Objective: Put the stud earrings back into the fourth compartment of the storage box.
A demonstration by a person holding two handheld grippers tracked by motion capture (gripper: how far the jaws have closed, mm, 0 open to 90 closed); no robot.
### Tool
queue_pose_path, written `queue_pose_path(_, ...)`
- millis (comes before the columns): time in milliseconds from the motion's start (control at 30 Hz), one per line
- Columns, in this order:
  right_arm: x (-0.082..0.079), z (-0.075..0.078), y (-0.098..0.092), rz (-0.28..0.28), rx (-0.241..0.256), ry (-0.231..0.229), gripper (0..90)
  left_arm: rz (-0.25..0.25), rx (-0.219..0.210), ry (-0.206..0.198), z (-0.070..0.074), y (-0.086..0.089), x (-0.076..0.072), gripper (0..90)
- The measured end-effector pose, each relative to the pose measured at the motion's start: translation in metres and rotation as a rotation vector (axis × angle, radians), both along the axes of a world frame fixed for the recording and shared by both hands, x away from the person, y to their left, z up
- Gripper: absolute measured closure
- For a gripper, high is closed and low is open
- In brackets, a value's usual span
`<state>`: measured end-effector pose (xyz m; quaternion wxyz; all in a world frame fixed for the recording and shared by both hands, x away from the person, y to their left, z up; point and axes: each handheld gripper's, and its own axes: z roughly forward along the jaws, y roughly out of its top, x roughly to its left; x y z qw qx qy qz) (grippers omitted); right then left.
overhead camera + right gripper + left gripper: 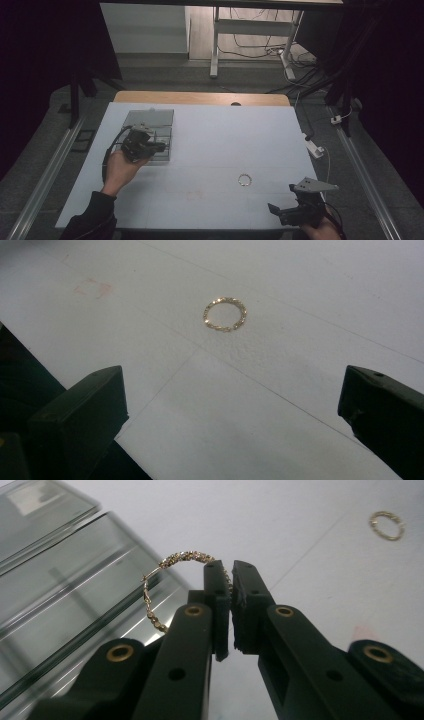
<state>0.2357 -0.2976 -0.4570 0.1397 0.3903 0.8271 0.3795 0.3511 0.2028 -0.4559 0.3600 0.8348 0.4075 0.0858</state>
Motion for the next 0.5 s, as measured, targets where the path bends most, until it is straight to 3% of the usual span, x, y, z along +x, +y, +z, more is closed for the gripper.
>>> queue_pose_path(500, 0.0, 0.0, 0.0, 0.004, -0.008, 0.002, 0.0, 0.188, -0.003, 0.028, -0.011, 0.07, -0.009, 85.4)
